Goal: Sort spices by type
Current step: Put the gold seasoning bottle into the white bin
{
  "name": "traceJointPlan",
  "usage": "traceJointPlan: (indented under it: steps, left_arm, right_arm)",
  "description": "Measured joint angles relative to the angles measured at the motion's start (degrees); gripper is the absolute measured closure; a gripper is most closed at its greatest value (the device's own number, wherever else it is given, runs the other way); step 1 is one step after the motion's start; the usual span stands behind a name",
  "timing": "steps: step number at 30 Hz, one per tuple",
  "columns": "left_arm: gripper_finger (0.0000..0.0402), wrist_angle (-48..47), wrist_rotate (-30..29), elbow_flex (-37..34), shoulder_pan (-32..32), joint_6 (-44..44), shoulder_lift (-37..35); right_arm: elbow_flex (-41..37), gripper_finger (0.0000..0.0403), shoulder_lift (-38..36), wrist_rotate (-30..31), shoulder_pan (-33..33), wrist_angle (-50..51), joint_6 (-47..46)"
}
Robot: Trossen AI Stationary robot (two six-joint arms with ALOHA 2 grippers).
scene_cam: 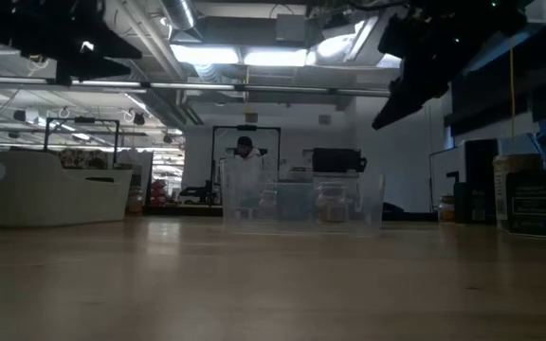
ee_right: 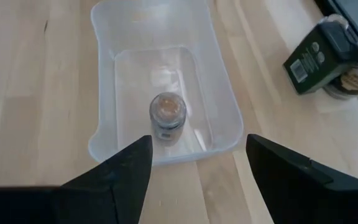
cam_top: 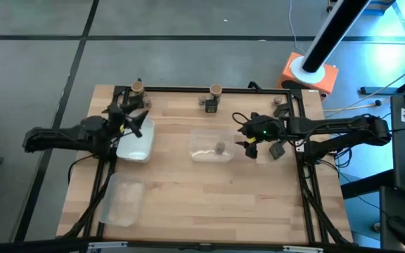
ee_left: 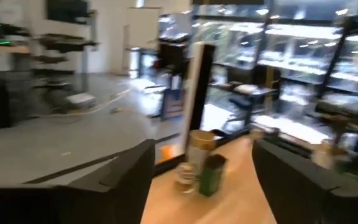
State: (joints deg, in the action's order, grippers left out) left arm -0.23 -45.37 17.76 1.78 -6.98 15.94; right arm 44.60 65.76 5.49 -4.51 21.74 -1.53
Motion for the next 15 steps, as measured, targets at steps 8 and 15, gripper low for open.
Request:
traceJointPlan:
  steps: [8,15]
  left_arm:
    - [0.0132,-8.43,-1.24,13.00,9.92,-0.27,15.46]
    - [0.0132,-13.41,-1.30,19.40,15.37,1.21,24.60]
  right_arm:
    - [-0.57,0.0143,0.00,0.07,0.00,-2.59,1.14]
    - [-0.57,0.0143,0.00,3.13,0.00,-2.69,3.66]
